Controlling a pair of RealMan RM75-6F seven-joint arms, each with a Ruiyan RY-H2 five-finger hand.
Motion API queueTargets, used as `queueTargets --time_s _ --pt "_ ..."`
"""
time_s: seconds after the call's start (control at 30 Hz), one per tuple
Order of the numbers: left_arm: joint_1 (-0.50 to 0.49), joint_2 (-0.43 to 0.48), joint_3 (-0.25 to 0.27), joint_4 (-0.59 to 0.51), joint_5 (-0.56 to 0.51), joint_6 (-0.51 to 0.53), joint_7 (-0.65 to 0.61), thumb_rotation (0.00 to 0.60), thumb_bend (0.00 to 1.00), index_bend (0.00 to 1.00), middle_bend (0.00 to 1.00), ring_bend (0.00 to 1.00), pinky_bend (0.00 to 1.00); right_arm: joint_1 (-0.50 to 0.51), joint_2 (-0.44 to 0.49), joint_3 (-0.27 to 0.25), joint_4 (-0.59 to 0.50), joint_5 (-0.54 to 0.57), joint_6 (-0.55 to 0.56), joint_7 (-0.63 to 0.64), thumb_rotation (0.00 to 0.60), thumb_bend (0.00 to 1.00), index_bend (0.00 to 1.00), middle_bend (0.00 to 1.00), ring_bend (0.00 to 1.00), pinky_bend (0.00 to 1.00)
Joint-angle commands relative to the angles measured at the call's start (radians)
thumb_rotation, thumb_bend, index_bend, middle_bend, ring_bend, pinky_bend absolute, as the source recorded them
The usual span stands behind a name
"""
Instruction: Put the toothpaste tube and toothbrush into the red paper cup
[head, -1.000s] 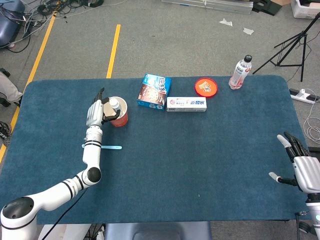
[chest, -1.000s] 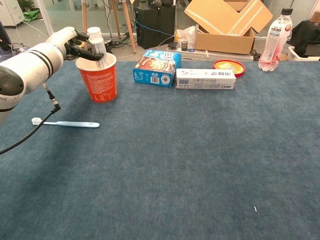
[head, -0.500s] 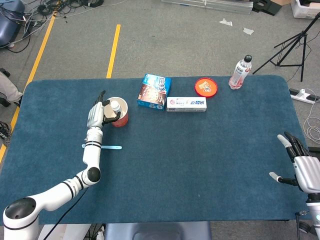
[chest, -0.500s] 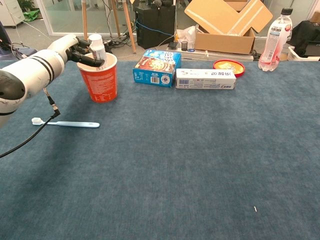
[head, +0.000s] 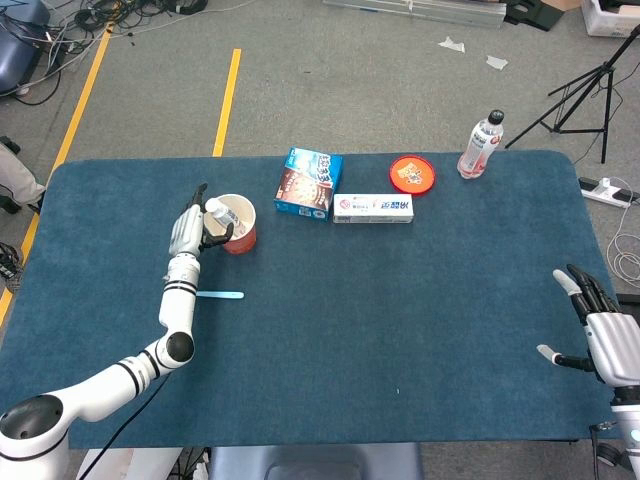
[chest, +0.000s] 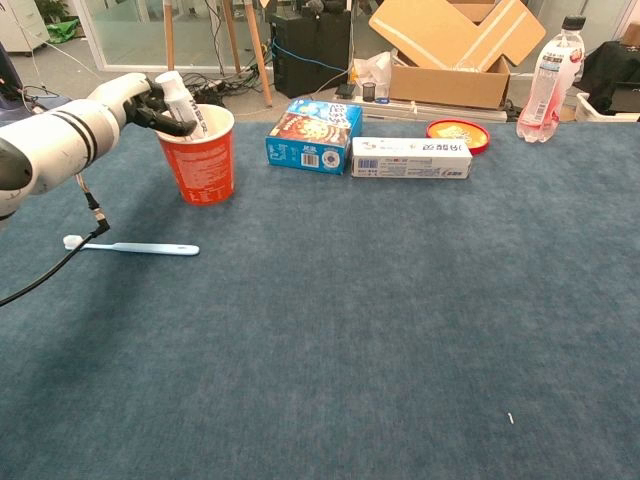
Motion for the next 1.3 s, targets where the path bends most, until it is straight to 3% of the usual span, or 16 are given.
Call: queueTargets --time_s 0.03,0.5,1.3 --pt "0.000 0.004 -0.001 -0.003 -0.008 -0.002 0.007 0.600 0.38 0.38 0.00 0.00 0.00 0.000 0.000 0.000 0.000 0.000 0.000 0.000 0.600 0.00 0.00 0.00 0.00 0.24" --pt "0.010 0.029 -0.002 -0.037 -0.018 0.011 0.016 0.600 0.38 0.20 0.00 0.00 0.00 0.001 -0.001 -0.001 0.000 -0.001 -0.002 -0.002 0.600 0.00 0.00 0.00 0.00 0.24" --pt "0.040 0.076 0.004 -0.103 -0.029 0.045 0.024 0.600 0.38 0.17 0.00 0.00 0.00 0.005 -0.005 -0.003 0.000 -0.002 -0.008 -0.010 0.600 0.00 0.00 0.00 0.00 0.24"
